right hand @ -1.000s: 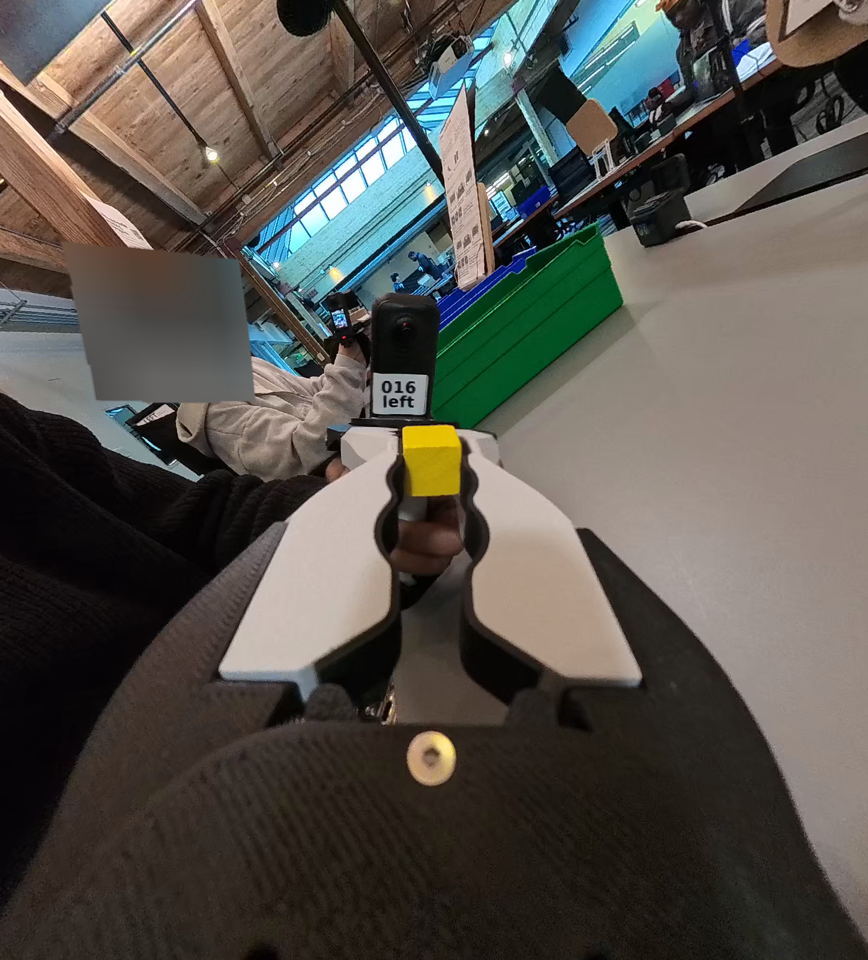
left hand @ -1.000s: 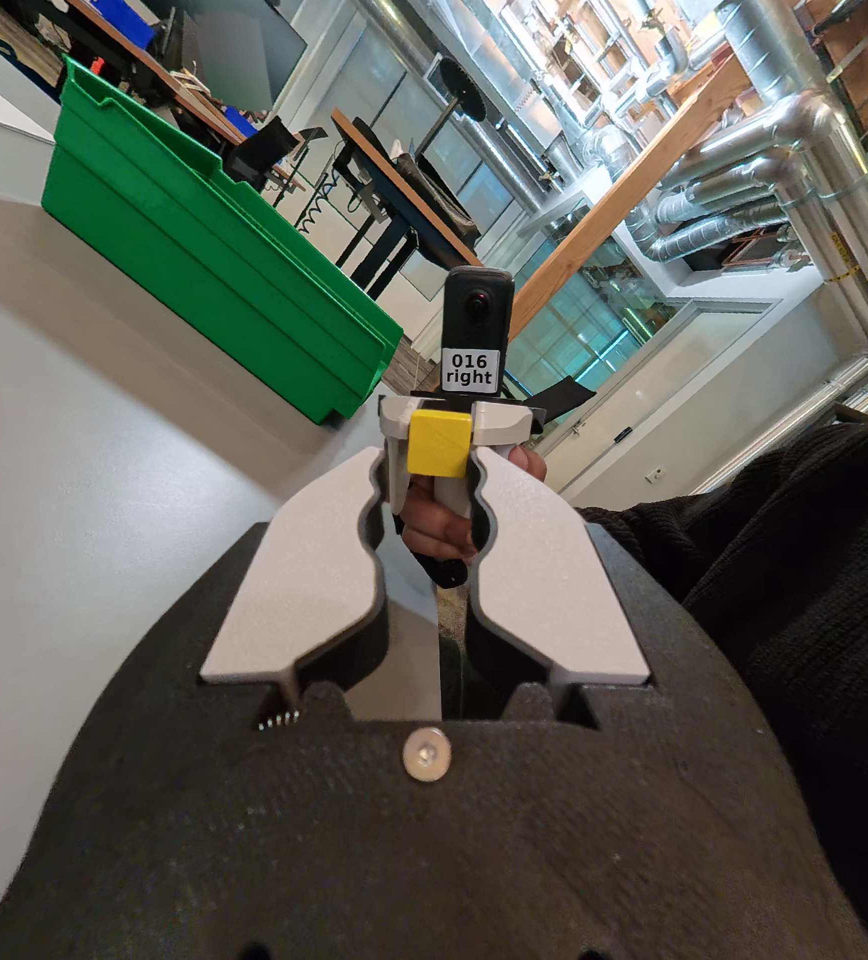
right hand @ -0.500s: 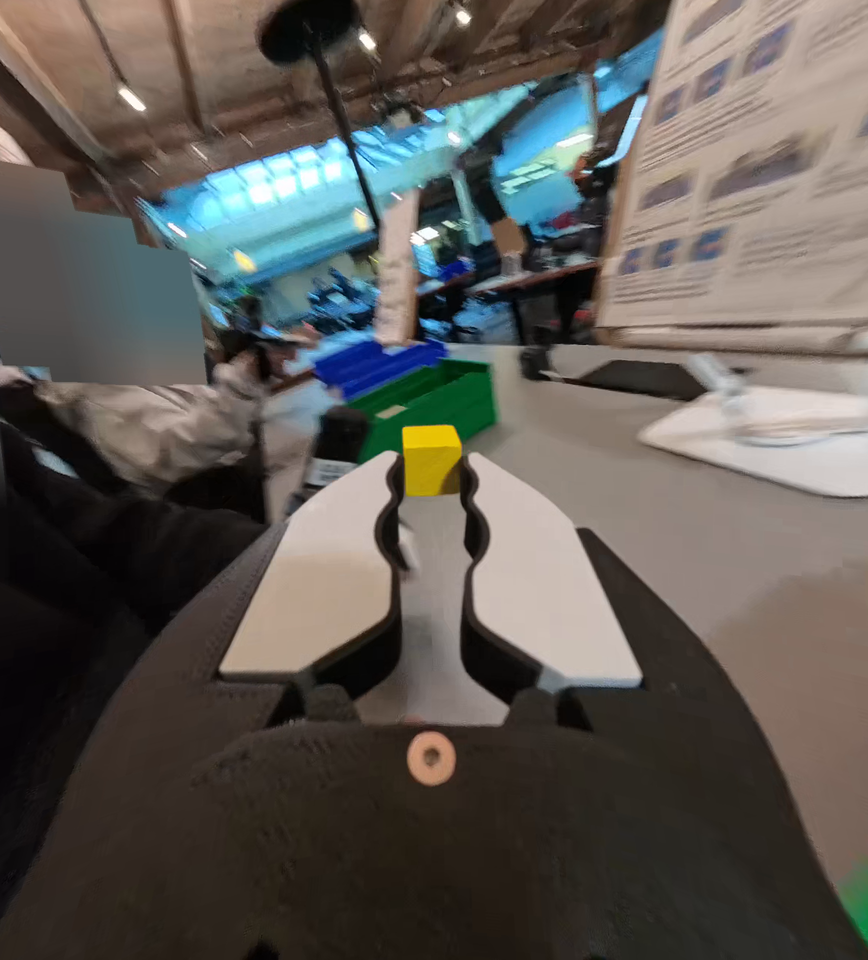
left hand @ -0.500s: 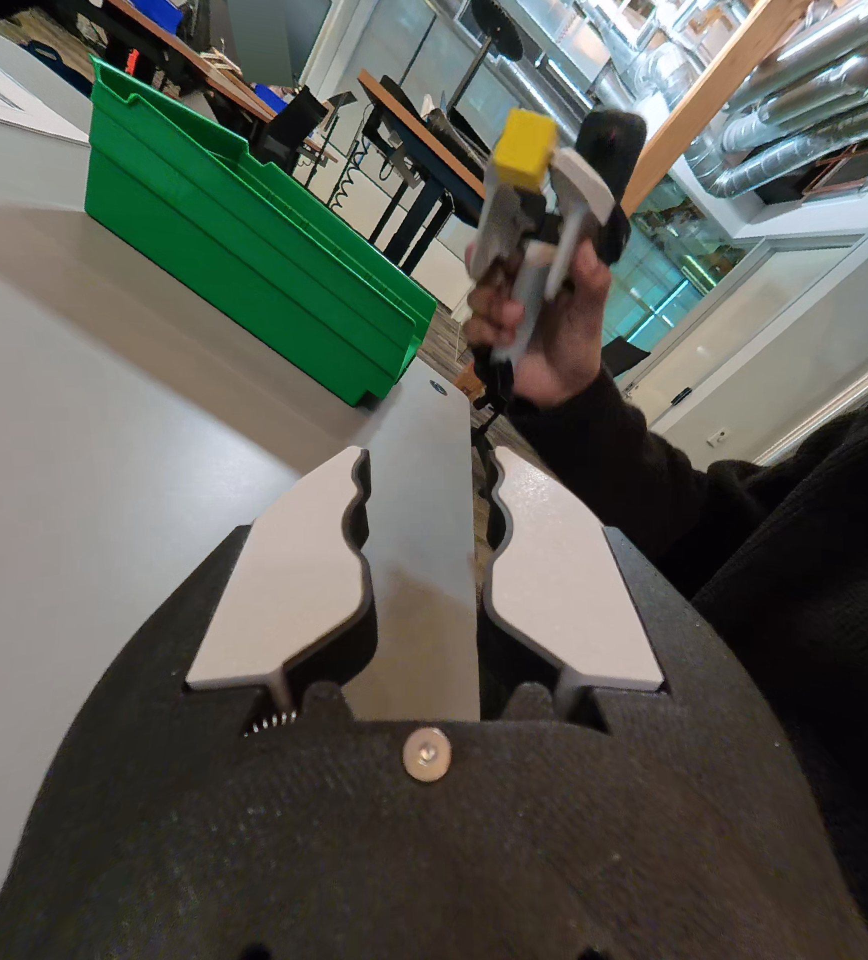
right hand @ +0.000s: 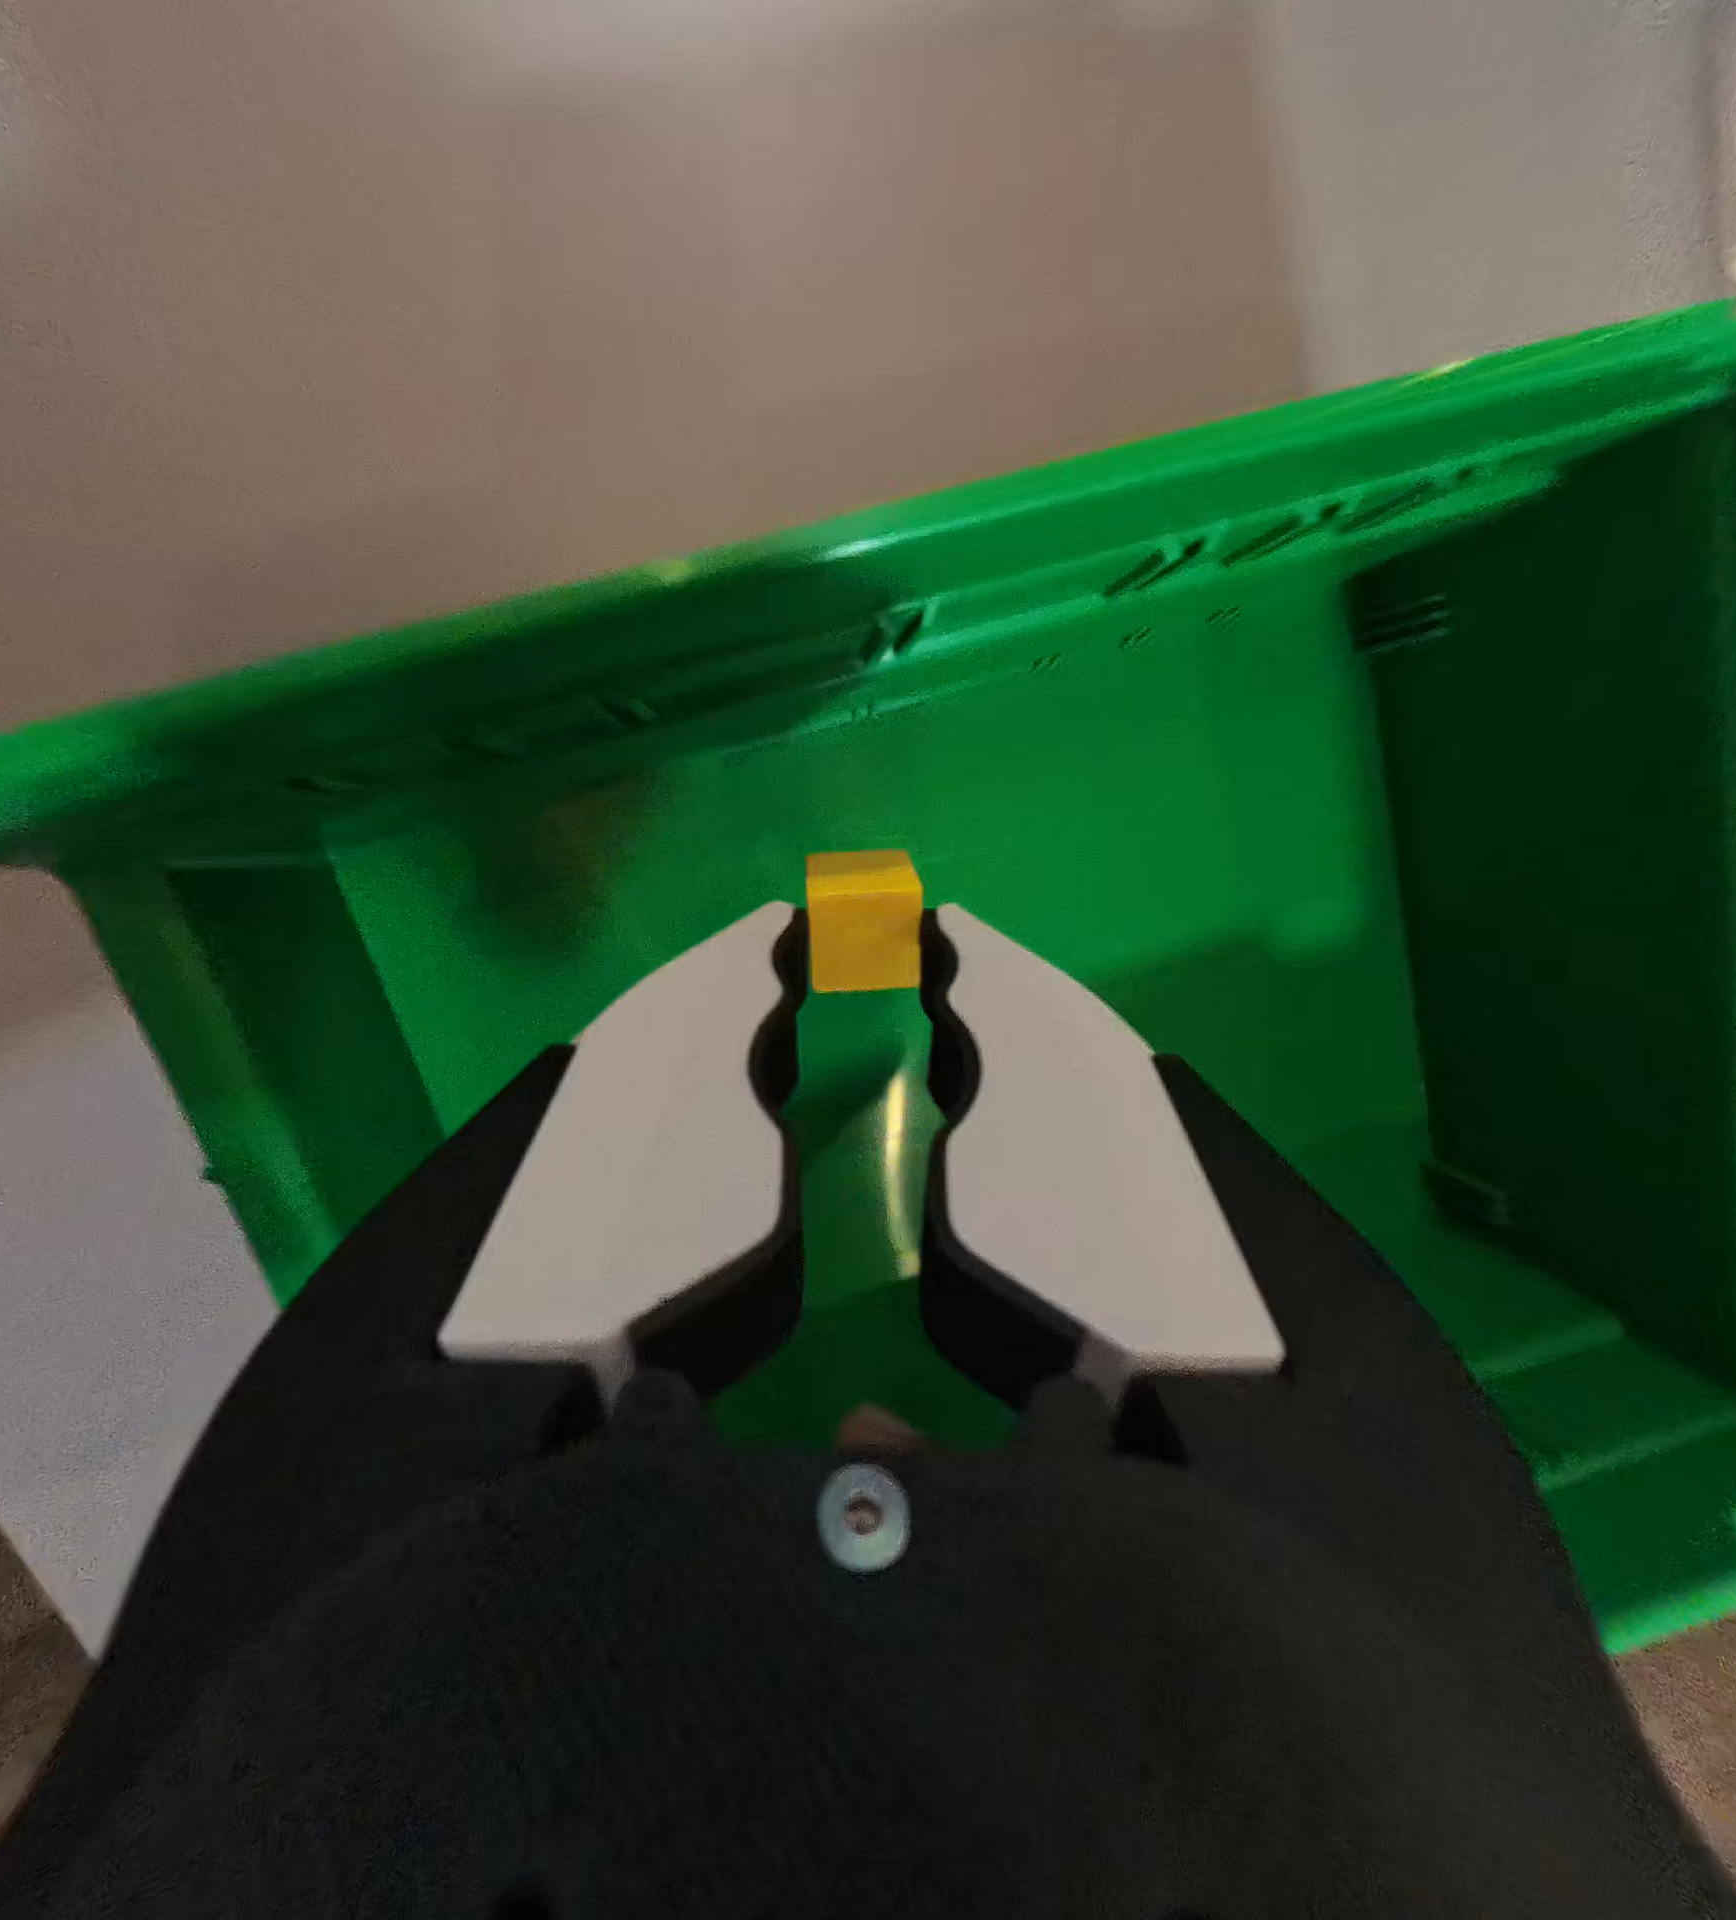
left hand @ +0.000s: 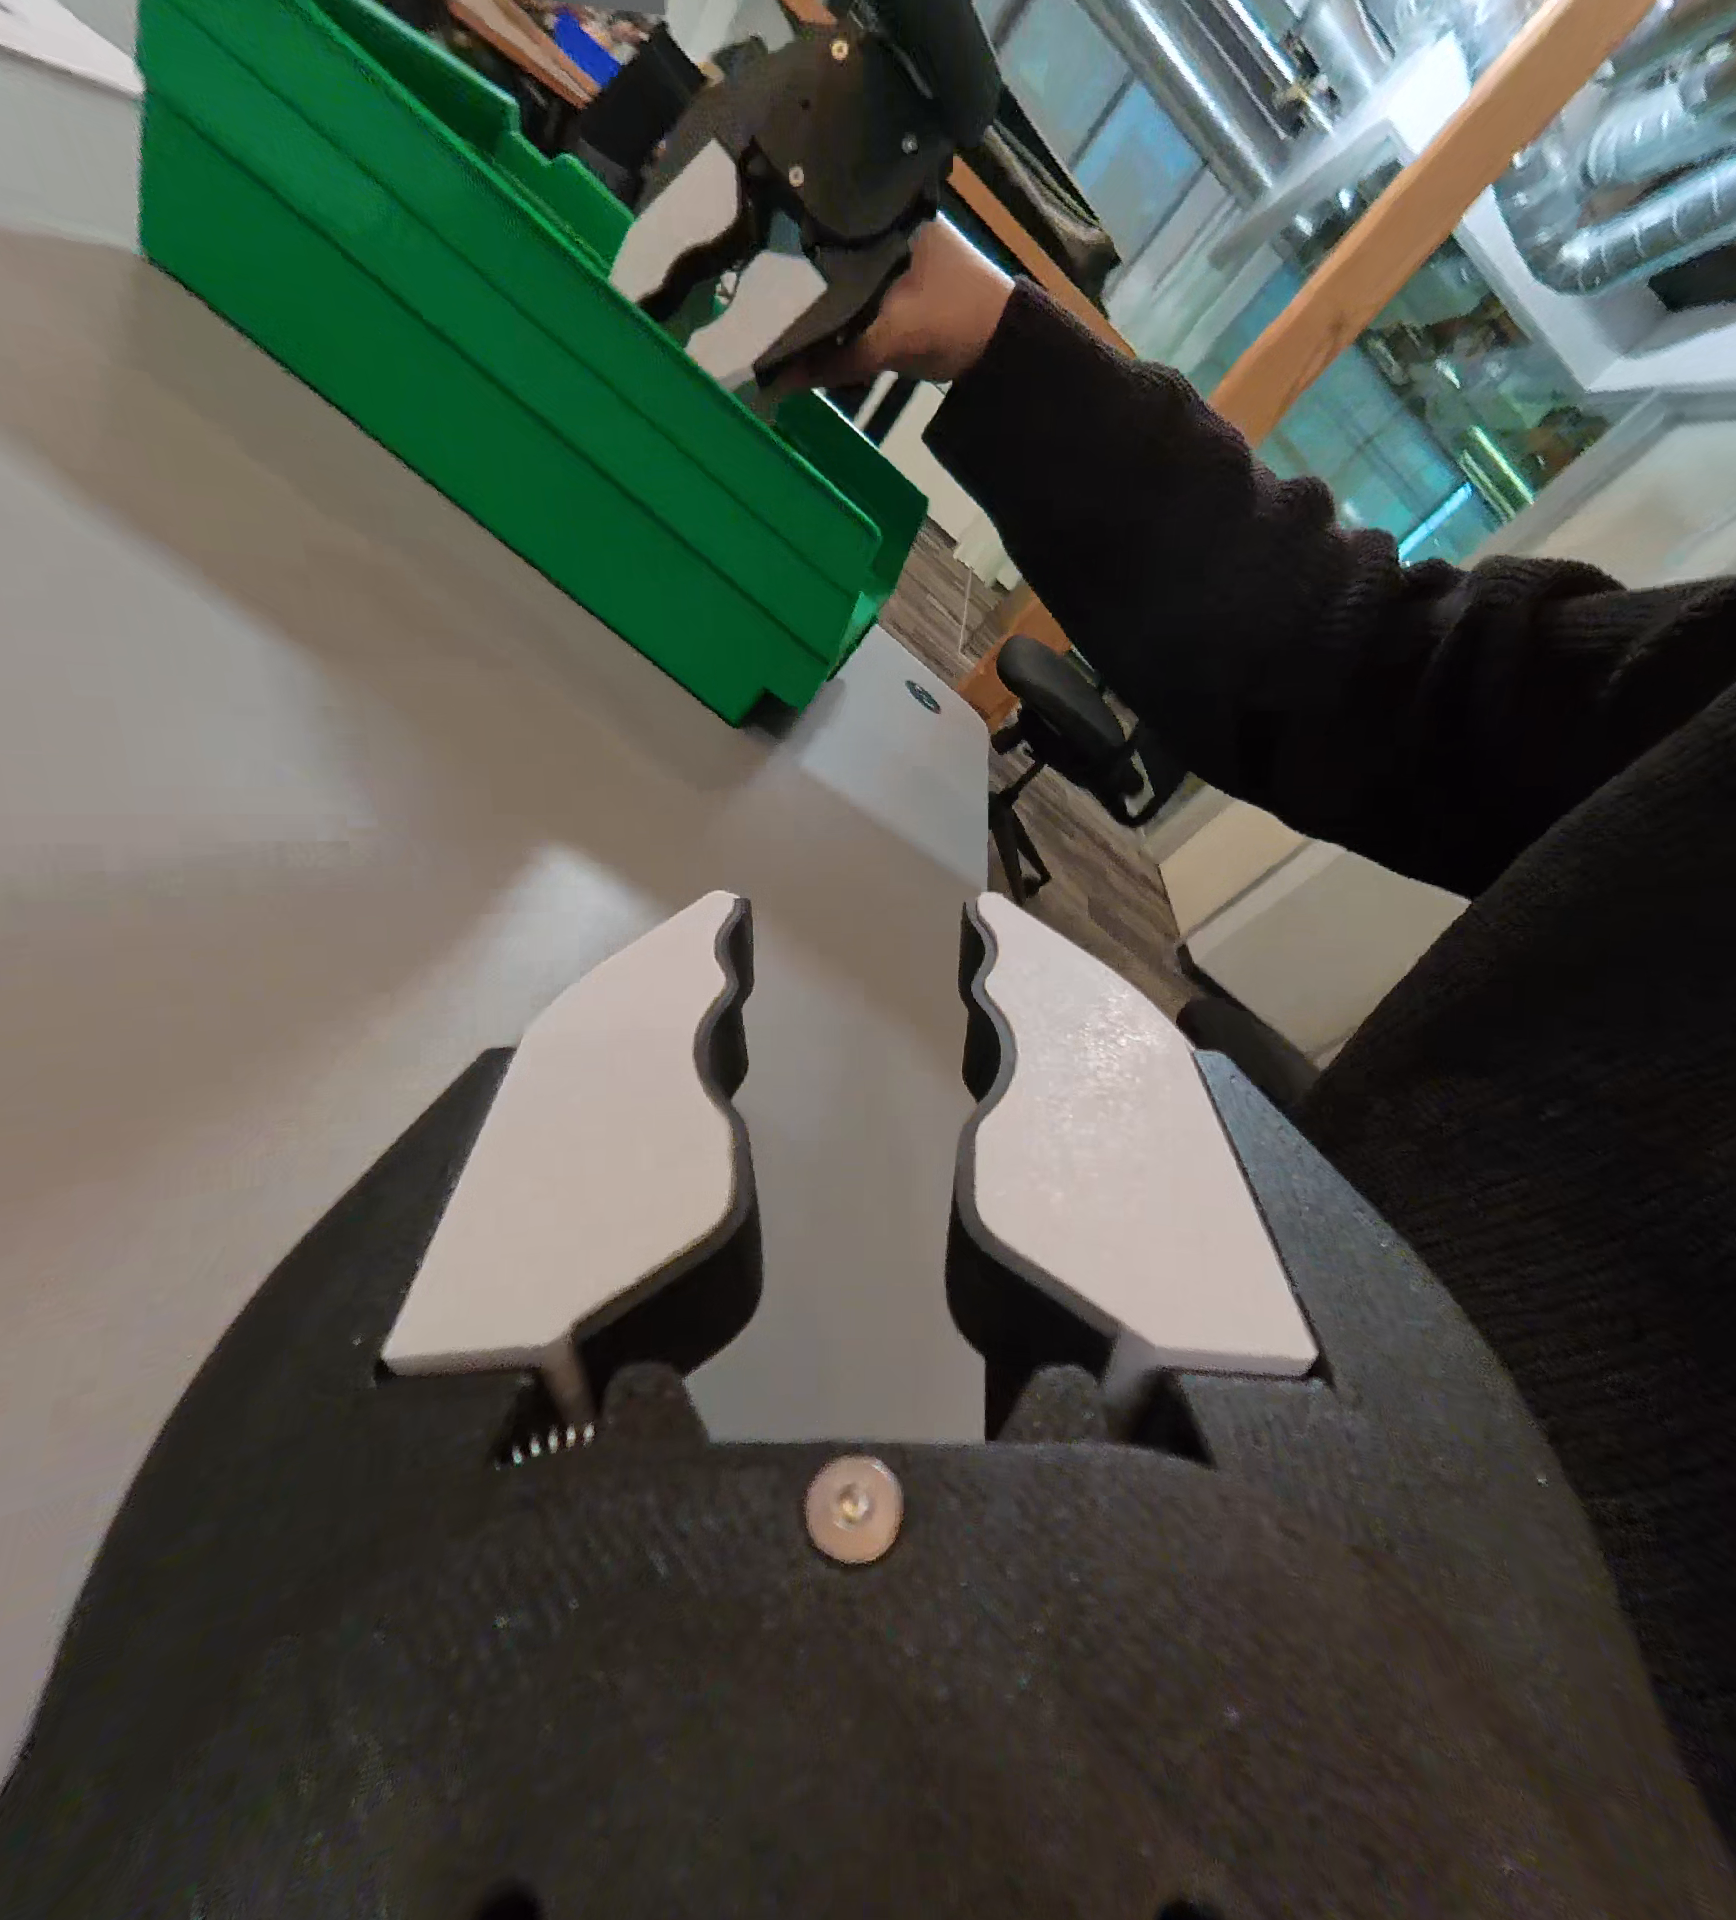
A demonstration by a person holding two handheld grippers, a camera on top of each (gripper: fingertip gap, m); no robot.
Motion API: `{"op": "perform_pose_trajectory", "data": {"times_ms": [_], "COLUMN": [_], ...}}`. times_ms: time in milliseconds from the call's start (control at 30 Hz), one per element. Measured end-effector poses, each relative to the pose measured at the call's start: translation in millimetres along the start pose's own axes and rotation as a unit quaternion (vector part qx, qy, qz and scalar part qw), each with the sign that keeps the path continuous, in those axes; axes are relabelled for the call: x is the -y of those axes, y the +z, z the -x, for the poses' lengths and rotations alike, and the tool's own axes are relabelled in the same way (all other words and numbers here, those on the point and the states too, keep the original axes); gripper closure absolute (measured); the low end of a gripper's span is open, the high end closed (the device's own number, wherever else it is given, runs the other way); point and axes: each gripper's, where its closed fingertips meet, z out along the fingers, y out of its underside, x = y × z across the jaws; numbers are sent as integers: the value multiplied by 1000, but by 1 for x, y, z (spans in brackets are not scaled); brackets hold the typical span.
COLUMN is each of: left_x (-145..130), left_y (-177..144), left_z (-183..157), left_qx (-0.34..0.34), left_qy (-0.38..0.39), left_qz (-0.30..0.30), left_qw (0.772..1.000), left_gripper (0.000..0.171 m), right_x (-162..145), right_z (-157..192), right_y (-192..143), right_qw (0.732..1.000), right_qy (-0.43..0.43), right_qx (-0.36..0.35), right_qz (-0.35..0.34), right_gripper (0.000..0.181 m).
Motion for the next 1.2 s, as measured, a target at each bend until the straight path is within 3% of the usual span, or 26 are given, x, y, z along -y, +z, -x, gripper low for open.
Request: {"op": "perform_pose_trajectory", "data": {"times_ms": [133,233,467,700,833,1033,1133,1200], "left_x": [-6,-15,-35,-31,-29,-28,-25,-23], "left_y": [0,-4,-6,1,2,-5,-10,-12], "left_z": [-14,-22,-27,-25,-27,-30,-30,-30], "left_qx": [-10,10,49,42,33,35,34,31], "left_qy": [-65,-61,-34,-44,-59,-47,-46,-45], "left_qz": [-30,-31,18,9,-5,-10,-22,-29], "left_qw": [997,998,998,998,998,998,998,998], "left_gripper": [138,138,137,137,137,138,138,138], "right_x": [-7,-2,13,17,16,18,35,58], "right_z": [2,4,3,4,3,0,9,23], "right_y": [30,41,47,51,51,12,-28,-64], "right_qw": [995,990,988,988,989,995,994,979], "right_qy": [-65,-107,-130,-139,-135,-95,-57,-24], "right_qx": [39,50,60,60,48,20,-6,-24], "right_qz": [60,75,54,43,46,3,-94,-203], "right_gripper": [160,160,160,159,134,130,131,132]}}
